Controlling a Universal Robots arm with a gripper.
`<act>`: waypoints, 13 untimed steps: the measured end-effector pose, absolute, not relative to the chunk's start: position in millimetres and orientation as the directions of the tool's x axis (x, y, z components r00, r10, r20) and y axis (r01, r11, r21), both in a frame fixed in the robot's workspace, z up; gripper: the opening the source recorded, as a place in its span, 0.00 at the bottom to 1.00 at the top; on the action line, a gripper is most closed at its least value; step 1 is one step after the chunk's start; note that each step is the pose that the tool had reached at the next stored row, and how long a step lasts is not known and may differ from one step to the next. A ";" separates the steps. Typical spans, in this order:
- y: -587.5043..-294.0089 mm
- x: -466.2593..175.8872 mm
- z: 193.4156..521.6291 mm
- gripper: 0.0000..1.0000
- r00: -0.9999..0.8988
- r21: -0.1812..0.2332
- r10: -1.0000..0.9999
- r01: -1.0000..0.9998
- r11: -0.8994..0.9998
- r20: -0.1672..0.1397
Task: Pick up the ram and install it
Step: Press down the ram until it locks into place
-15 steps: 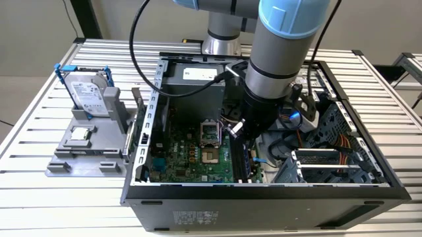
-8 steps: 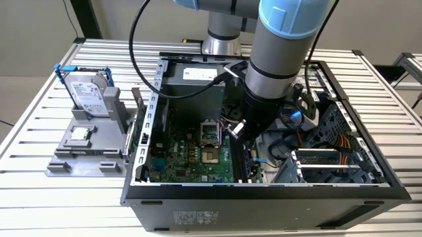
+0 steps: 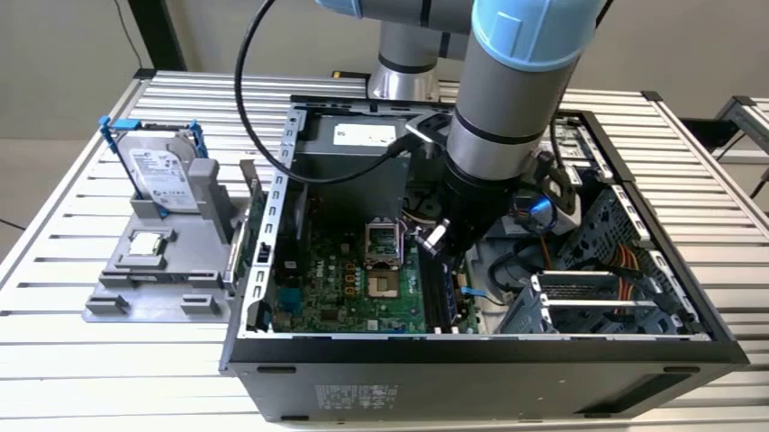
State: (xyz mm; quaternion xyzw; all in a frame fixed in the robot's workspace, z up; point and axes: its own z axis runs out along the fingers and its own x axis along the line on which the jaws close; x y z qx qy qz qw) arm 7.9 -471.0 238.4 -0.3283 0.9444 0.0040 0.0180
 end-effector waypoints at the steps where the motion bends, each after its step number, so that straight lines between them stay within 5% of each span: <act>1: -471.0 7.9 238.5 0.00 -0.779 -0.004 -0.625 -0.626 0.780 -0.037; 13: -471.0 7.9 238.5 0.00 -0.723 -0.004 -0.690 -0.690 0.724 -0.037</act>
